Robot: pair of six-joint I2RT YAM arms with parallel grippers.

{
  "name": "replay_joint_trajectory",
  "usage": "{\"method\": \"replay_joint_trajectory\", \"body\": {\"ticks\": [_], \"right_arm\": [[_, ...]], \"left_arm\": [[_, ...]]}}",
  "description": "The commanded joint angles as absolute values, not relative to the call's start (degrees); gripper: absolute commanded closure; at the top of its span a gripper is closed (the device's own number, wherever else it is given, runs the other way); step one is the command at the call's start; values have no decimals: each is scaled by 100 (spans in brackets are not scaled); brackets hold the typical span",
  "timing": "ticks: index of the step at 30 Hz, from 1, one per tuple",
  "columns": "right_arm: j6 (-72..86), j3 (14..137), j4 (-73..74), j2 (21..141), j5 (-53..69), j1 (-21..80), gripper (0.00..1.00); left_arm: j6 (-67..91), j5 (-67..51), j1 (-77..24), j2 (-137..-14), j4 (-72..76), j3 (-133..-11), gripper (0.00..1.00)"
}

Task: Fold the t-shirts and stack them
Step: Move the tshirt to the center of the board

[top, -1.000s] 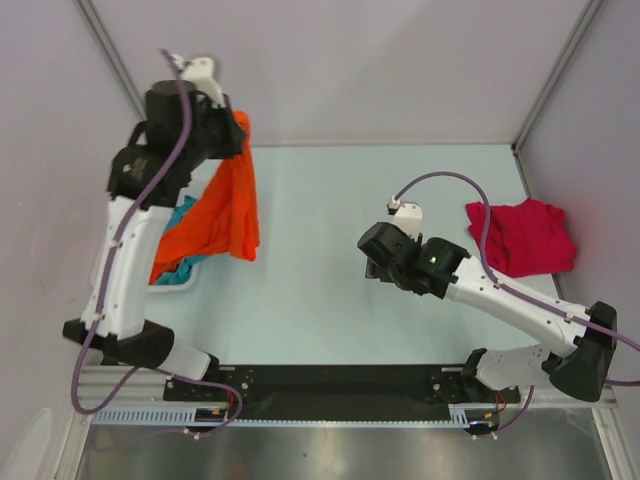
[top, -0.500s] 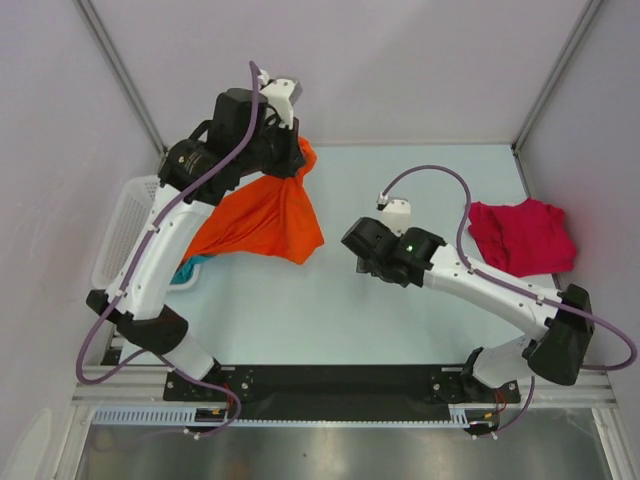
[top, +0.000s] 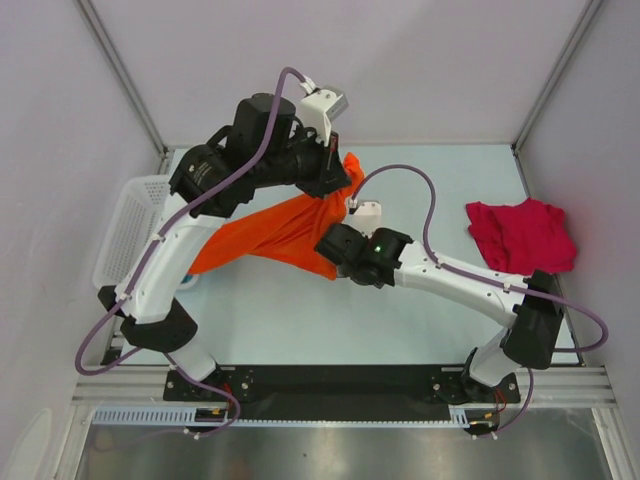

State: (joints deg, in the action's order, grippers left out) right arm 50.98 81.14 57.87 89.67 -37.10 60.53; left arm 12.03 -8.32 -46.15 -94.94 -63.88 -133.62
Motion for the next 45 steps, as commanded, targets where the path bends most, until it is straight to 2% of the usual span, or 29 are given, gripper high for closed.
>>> {"method": "replay_joint_trajectory", "body": {"ticks": [1,16,25,30,31,33,34,36,37,45], "right_arm": [[5221,8367,5836,9053,-3964,6196,35],[5273,8420,5941,9132,-4008,6337,35],[5273,8464,5985,9193,-4017,6363,36],[5291,8481,6029,9228,-4034,6372,36],[5300,8490,6047,9237,-4043,6381,36],[5300,8490,6056,9255,-4043,6381,35],[5300,8482,6056,9264,-4034,6372,36],[5309,8481,6064,9272,-4026,6390,36],[5300,8481,6056,9290,-4025,6390,36],[5326,8508,6082,9387,-4008,6390,36]], "left_arm": [[1432,-1598,-4781,-9387,-5916,-13579,100],[1600,-2909,-5335,-9668,-5564,-13693,100],[1608,-2901,-5423,-9730,-5537,-13579,100],[1486,-2190,-5414,-9563,-5616,-13307,99],[1477,-1954,-5414,-9493,-5668,-13281,77],[1459,-1235,-5397,-9422,-5800,-13105,54],[1468,-1022,-5379,-9317,-5844,-13017,34],[1581,-504,-5265,-9194,-5906,-12710,16],[1634,-388,-5204,-9106,-5915,-12605,1],[2162,773,-4404,-8517,-6091,-11883,0]]}}
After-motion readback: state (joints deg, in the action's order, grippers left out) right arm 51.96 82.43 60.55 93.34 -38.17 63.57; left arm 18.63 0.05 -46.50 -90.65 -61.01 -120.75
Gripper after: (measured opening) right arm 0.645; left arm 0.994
